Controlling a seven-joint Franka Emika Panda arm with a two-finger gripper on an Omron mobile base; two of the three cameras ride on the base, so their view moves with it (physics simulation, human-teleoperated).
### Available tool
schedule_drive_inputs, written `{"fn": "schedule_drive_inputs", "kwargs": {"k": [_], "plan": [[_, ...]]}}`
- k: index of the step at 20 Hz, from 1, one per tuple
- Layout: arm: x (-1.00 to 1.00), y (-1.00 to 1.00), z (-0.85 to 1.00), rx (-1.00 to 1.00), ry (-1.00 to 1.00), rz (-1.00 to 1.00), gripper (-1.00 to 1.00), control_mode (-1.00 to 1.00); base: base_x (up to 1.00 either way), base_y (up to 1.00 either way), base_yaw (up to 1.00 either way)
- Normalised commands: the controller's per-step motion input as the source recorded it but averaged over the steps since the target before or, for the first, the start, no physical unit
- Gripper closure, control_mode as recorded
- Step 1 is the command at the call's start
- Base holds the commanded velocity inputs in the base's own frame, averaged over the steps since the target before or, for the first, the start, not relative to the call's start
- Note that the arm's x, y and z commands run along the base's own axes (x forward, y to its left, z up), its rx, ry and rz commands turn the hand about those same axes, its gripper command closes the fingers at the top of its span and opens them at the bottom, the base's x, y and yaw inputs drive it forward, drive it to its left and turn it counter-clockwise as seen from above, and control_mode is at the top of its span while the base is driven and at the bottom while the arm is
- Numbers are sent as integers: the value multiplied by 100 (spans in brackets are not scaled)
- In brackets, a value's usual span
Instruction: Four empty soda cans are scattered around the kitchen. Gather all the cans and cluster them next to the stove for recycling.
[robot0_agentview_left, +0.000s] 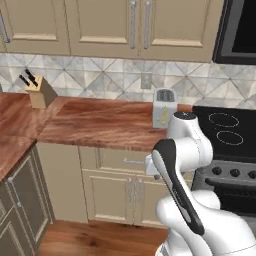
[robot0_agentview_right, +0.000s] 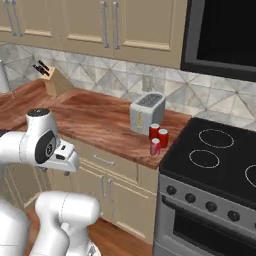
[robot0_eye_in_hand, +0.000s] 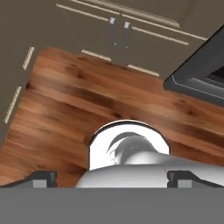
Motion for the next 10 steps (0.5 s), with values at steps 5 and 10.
{"fn": "schedule_drive_inputs", "kwargs": {"k": [5,10], "plan": [[0,0,0,0,0,0,-100,100,-8,7,95],[0,0,0,0,0,0,-100,100,-34,18,88]]}}
